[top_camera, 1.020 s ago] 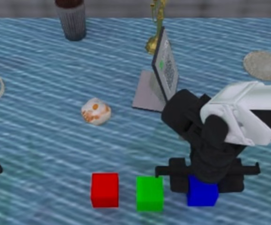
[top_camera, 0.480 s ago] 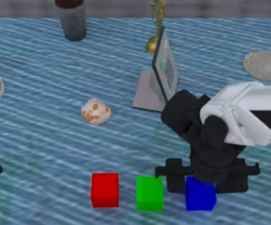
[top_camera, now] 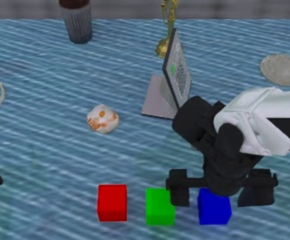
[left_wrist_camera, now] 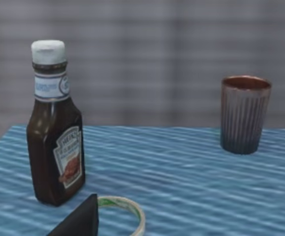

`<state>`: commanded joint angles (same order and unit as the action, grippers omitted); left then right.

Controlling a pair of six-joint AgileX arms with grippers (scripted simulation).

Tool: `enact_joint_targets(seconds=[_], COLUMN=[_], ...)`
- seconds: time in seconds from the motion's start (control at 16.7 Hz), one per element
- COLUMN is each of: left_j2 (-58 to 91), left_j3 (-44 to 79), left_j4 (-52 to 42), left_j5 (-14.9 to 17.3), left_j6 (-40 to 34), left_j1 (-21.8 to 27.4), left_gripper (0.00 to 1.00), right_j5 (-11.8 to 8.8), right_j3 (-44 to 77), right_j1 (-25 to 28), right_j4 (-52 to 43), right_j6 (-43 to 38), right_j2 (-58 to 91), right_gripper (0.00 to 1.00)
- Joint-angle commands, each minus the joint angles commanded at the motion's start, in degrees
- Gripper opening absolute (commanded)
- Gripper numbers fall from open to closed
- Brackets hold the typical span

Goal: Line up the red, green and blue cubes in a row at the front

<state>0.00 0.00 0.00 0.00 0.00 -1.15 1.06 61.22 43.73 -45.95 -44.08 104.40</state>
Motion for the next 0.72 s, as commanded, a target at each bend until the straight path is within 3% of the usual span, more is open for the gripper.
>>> enact_joint_targets(seconds=[0.24,0.72], left_j2=[0.0,0.0], left_j3=[0.0,0.0], left_j4=[0.0,0.0], left_j5=[0.0,0.0], left_j6=[0.0,0.0], left_j1=[0.0,0.0], left_gripper=[1.0,1.0], right_j5=[-0.04,-0.02], right_j3=[0.85,9.84], right_j1=[0.06,0.61], right_j4=[-0.99,-15.72], right_j6=[-0.06,-0.02], right_j2=[-0.32,-5.89], right_gripper=[1.0,1.0])
